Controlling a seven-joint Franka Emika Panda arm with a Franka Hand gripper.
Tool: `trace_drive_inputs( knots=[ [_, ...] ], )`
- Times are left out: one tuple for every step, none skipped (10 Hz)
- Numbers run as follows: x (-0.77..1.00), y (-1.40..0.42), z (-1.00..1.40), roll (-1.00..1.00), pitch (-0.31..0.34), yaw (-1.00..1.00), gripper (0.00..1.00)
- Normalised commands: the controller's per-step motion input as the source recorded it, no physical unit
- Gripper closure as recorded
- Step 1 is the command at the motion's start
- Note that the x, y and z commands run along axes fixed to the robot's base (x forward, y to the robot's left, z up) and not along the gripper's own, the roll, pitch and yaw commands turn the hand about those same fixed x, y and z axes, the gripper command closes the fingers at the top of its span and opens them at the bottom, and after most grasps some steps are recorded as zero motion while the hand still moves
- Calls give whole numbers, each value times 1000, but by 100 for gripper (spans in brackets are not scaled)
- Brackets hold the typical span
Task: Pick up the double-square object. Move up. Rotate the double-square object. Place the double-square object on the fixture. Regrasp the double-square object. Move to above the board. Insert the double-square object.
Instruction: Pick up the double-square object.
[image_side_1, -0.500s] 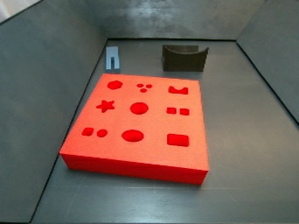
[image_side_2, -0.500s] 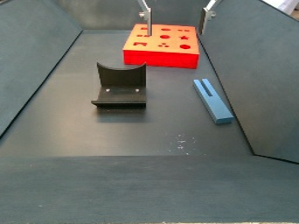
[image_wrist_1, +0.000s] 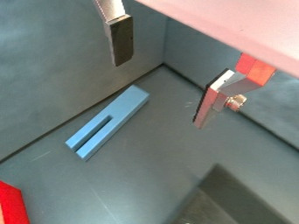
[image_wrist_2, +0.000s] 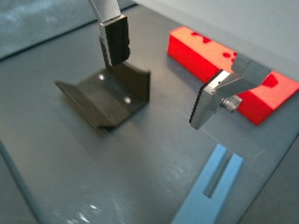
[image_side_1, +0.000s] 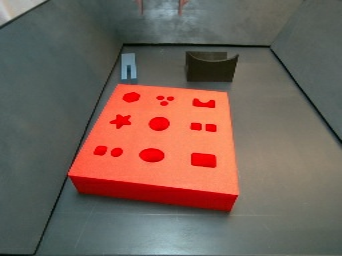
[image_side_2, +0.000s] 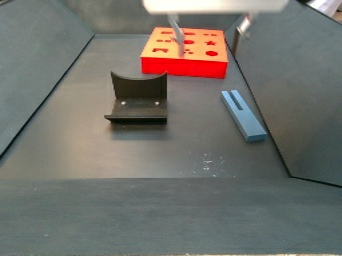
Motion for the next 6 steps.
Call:
trace_drive_inputs(
  knots=[
    [-446,-9,-1000,0,-84,291,0],
    [-489,23,-926,-6,-67,329,0],
    [-420,0,-820,-61,-77,340,0],
    [-337,0,-780,-73,-99,329,0],
    [-289,0,-851,-60,-70,274,0],
    [-257,0,-874,-73,-57,231,0]
  ],
)
